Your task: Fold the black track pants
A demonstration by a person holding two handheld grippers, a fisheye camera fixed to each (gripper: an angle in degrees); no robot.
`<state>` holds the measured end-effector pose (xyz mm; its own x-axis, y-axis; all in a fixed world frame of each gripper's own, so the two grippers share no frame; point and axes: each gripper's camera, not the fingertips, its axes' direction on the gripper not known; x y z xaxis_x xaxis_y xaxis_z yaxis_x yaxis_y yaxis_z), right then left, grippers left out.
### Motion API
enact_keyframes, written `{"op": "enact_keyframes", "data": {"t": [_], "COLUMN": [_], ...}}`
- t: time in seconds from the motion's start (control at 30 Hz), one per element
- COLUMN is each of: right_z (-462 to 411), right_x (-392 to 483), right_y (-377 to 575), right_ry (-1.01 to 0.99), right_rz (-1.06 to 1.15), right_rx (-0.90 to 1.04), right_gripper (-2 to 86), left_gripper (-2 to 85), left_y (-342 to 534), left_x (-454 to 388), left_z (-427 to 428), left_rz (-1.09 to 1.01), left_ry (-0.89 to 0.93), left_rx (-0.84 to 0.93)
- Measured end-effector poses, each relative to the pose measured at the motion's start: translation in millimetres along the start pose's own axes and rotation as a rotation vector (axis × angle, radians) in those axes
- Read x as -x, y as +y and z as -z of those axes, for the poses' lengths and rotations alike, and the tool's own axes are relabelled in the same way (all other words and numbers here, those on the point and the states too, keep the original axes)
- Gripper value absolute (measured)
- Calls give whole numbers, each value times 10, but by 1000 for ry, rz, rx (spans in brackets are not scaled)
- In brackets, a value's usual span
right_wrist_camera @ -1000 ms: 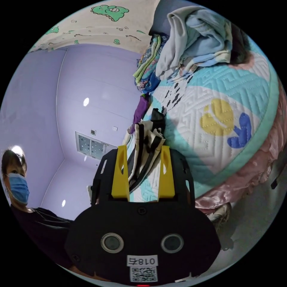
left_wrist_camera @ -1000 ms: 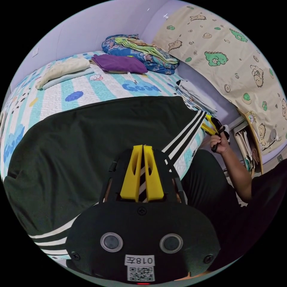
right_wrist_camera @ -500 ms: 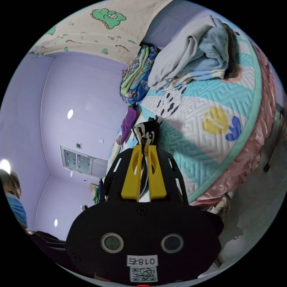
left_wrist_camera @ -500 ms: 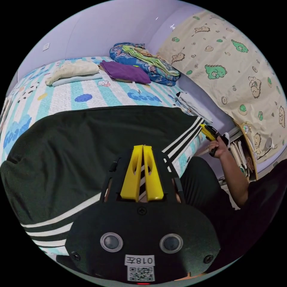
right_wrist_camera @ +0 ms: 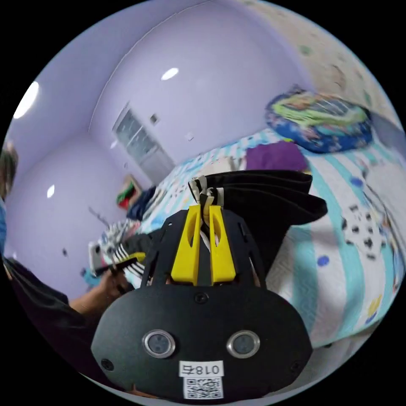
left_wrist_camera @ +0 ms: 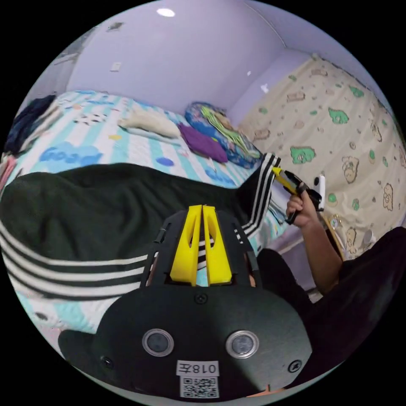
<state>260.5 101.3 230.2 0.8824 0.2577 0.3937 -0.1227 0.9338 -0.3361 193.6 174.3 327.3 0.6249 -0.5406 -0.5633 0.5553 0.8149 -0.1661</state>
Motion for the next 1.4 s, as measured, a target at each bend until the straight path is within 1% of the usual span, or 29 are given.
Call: {"op": "enact_keyframes", "data": {"t": [0.03, 0.07, 0.13, 0.17, 0.2, 0.23, 0.3, 0.37, 0.47, 0.57, 0.6, 0.63, 0.73, 0.83, 0.9, 0.93, 1.0, 1.07, 1.1, 1.17, 1.23, 1.37, 1.4], "right_z": [-307, -473, -1136, -1300, -1584, -1763, -1827, -1841, -1797, -1914, -2003, -2049, -1927, -1761, -1732, -1746, -1802, -1866, -1894, -1924, -1956, -1976, -1968], "right_x": [379, 567, 1136, 1231, 1350, 1413, 1463, 1481, 1584, 1707, 1746, 1784, 1830, 1819, 1815, 1816, 1834, 1868, 1890, 1915, 1950, 1987, 1995], "right_y": [41, 96, 460, 571, 776, 932, 1029, 1029, 1028, 1141, 1219, 1285, 1291, 1204, 1163, 1147, 1147, 1165, 1182, 1214, 1282, 1372, 1388], "right_ry": [17, 25, 32, 31, 22, 13, 17, 9, 15, -15, -43, -56, -83, -124, -140, -163, -182, -187, -203, -231, -242, -230, -231], "right_rz": [120, 180, 365, 400, 434, 448, 448, 445, 505, 569, 586, 599, 571, 522, 492, 471, 448, 434, 418, 390, 375, 372, 367], "right_rx": [73, 112, 271, 314, 396, 441, 418, 413, 378, 445, 500, 530, 473, 388, 361, 355, 358, 365, 365, 368, 386, 415, 418], "right_gripper": [28, 29, 33, 34, 37, 40, 41, 42, 44, 51, 58, 80, 107, 106, 98, 93, 88, 84, 82, 79, 76, 73, 72], "left_gripper": [-9, -9, -9, -9, -9, -9, -9, -9, -8, -5, -3, 1, 32, 74, 108, 113, 130, 136, 139, 142, 145, 146, 146], "left_y": [67, 225, 503, 709, 909, 1004, 1307, 1453, 1575, 1609, 1629, 1644, 1798, 2061, 2288, 2339, 2482, 2551, 2603, 2681, 2669, 2498, 2455], "left_x": [115, 346, 685, 915, 1117, 1202, 1435, 1541, 1648, 1679, 1701, 1720, 1897, 2173, 2394, 2441, 2603, 2696, 2743, 2820, 2899, 2933, 2919], "left_z": [151, 441, 816, 1023, 1197, 1276, 1523, 1626, 1639, 1552, 1537, 1539, 1673, 1899, 2012, 2023, 1989, 1953, 1966, 2012, 2017, 1988, 1979], "left_rz": [24, 77, 160, 229, 295, 321, 384, 397, 390, 361, 356, 358, 427, 576, 703, 730, 802, 840, 868, 905, 913, 849, 843], "left_ry": [-28, -86, -170, -216, -239, -247, -281, -288, -265, -241, -235, -235, -266, -301, -257, -236, -134, -104, -131, -150, -149, -91, -103], "left_rx": [-27, -76, -130, -154, -180, -195, -242, -262, -265, -246, -247, -251, -300, -381, -448, -463, -488, -490, -498, -530, -507, -477, -468]}}
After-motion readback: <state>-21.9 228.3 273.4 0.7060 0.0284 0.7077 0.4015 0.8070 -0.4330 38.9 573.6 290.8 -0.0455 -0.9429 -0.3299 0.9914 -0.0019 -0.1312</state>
